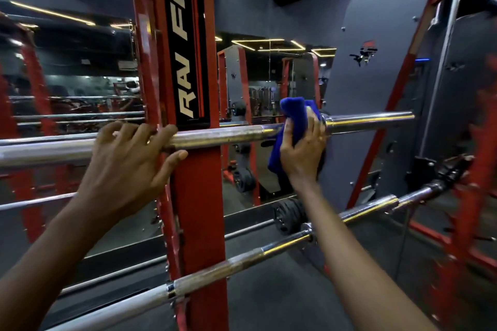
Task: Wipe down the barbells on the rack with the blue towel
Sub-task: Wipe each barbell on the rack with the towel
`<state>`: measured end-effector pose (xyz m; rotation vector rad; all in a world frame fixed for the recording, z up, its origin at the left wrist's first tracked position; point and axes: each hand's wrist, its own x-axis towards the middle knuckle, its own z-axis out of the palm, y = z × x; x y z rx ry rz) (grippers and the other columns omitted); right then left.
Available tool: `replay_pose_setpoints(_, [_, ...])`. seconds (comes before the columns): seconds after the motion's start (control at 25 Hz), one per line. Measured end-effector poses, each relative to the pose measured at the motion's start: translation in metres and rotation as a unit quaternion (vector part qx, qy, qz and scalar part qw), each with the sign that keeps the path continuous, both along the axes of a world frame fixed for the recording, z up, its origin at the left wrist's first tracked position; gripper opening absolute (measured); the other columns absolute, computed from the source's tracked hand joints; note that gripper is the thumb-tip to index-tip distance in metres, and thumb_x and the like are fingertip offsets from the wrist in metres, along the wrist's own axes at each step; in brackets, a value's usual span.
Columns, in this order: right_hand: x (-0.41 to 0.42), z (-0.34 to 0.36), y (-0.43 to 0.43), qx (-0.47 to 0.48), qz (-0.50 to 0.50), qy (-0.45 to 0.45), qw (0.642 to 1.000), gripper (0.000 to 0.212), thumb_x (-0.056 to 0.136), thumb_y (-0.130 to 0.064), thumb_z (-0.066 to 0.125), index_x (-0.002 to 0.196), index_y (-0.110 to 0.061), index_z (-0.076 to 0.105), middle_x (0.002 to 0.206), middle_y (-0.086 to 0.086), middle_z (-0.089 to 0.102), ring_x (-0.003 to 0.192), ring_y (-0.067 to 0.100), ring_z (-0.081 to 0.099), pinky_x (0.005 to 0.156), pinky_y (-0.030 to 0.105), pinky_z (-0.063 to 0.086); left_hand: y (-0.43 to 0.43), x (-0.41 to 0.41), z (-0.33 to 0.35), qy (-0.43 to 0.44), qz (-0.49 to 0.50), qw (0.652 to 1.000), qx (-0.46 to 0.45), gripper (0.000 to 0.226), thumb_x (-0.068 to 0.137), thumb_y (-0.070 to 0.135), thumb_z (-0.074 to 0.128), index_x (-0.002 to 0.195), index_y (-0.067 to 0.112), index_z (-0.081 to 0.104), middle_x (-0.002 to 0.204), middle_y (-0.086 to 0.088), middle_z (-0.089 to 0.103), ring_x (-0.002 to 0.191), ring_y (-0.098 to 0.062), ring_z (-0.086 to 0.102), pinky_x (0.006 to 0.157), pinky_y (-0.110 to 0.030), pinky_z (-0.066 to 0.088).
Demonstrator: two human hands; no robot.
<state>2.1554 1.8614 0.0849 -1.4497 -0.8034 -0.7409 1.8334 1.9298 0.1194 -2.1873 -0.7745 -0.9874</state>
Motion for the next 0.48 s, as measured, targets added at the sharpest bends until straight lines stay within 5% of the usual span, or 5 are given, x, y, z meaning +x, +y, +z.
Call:
replay_pose_setpoints(0.16, [-0.062, 0.008, 0.024, 0.197, 0.148, 0.262, 0.933, 0.087, 0.097, -0.061, 0.042, 0.163, -0.013, 0.009, 0.17, 0.009, 0.012, 0.156, 0.024, 0.02, 0.126, 0.045, 0.02, -0.005, 0.007, -0.005, -0.037, 0.03, 0.999, -0.019, 0.056, 0.1, 0.058, 0.029, 0.13, 0.021, 0.058, 0.102, -0.012, 0.061, 0.096, -0.036, 0.058, 0.096, -0.053, 0.034])
replay_pose_setpoints(0.24, [-0.067, 0.03, 0.026, 0.297, 0.188, 0.37, 0.86, 0.079, 0.1, -0.056, 0.047, 0.16, -0.011, 0.022, 0.165, 0.013, 0.028, 0.148, 0.027, 0.035, 0.122, 0.042, 0.028, -0.003, 0.008, -0.006, -0.044, 0.031, 0.998, -0.022, 0.055, 0.1, 0.059, 0.029, 0.129, 0.022, 0.058, 0.1, -0.01, 0.06, 0.096, -0.034, 0.057, 0.093, -0.051, 0.034])
replay_pose_setpoints(0.36, [-0.054, 0.061, 0.025, 0.368, 0.266, 0.573, 0.683, 0.063, 0.099, -0.062, 0.045, 0.136, -0.01, 0.05, 0.146, 0.012, 0.051, 0.127, 0.031, 0.054, 0.115, 0.044, 0.037, -0.001, 0.007, -0.006, -0.046, 0.025, 0.998, -0.028, 0.056, 0.1, 0.06, 0.027, 0.13, 0.023, 0.056, 0.102, -0.008, 0.06, 0.099, -0.03, 0.055, 0.091, -0.048, 0.033])
replay_pose_setpoints(0.4, [-0.053, 0.063, 0.021, 0.374, 0.29, 0.598, 0.647, 0.06, 0.099, -0.064, 0.043, 0.126, -0.011, 0.052, 0.139, 0.012, 0.056, 0.119, 0.031, 0.056, 0.114, 0.044, 0.038, 0.0, 0.007, -0.007, -0.043, 0.021, 0.998, -0.029, 0.057, 0.1, 0.06, 0.027, 0.13, 0.022, 0.056, 0.103, -0.008, 0.059, 0.1, -0.029, 0.055, 0.091, -0.048, 0.033])
replay_pose_setpoints(0.48, [-0.06, 0.058, 0.012, 0.36, 0.313, 0.597, 0.645, 0.058, 0.1, -0.064, 0.041, 0.117, -0.011, 0.057, 0.113, 0.012, 0.066, 0.098, 0.03, 0.061, 0.108, 0.041, 0.042, -0.001, 0.008, -0.007, -0.038, 0.015, 0.999, -0.027, 0.057, 0.101, 0.06, 0.026, 0.13, 0.021, 0.055, 0.103, -0.008, 0.06, 0.1, -0.03, 0.055, 0.09, -0.047, 0.033])
